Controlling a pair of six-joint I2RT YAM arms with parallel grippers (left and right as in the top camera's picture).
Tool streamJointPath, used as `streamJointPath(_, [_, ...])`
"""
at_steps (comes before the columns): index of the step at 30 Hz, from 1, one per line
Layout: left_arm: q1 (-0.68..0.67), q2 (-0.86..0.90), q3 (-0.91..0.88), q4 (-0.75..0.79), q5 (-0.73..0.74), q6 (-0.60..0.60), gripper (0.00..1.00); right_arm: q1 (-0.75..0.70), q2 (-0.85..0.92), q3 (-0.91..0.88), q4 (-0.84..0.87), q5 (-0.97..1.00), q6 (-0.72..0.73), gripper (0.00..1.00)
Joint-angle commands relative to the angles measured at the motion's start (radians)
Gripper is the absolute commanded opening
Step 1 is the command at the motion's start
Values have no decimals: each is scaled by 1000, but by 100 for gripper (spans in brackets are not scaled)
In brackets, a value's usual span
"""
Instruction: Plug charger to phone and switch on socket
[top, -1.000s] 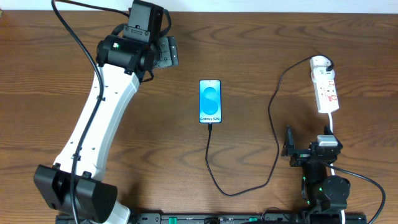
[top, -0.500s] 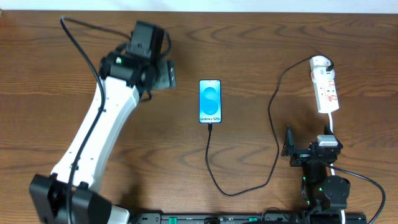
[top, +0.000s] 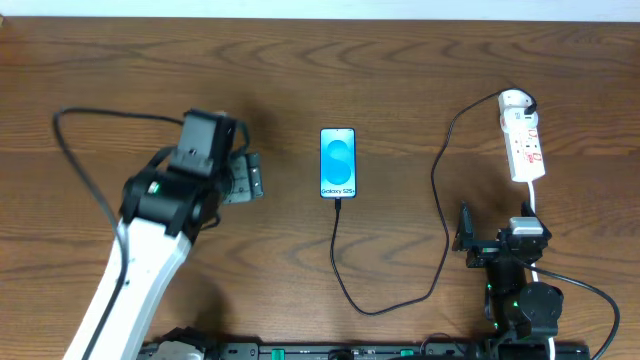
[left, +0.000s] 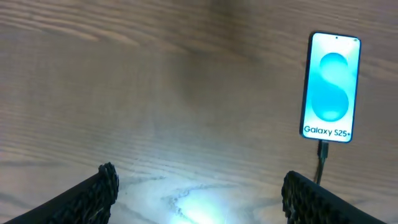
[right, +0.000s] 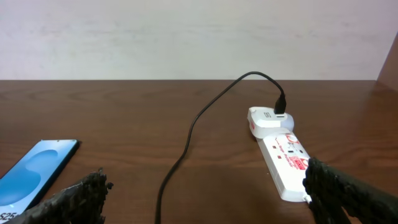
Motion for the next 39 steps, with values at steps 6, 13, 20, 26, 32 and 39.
streamJointPath(6, [123,-192,-283,139,63,82,86,-9,-7,-3,-3,11,-16,99])
streamJointPath(13, [217,-360,-454,284,241,326,86,-9,-7,-3,-3,11,-16,99])
streamJointPath(20, [256,-531,-591,339,246,404,86,-9,-7,-3,-3,11,-16,99])
streamJointPath(26, [264,-680,-687,353,265,404,86,-9,-7,-3,-3,11,-16,99])
streamJointPath(32, [264,-840,-751,357,264,404,86,-9,-7,-3,-3,11,-16,99])
streamJointPath(39, [269,-1014,-837,382,266,403,86,-9,-7,-3,-3,11,-16,99])
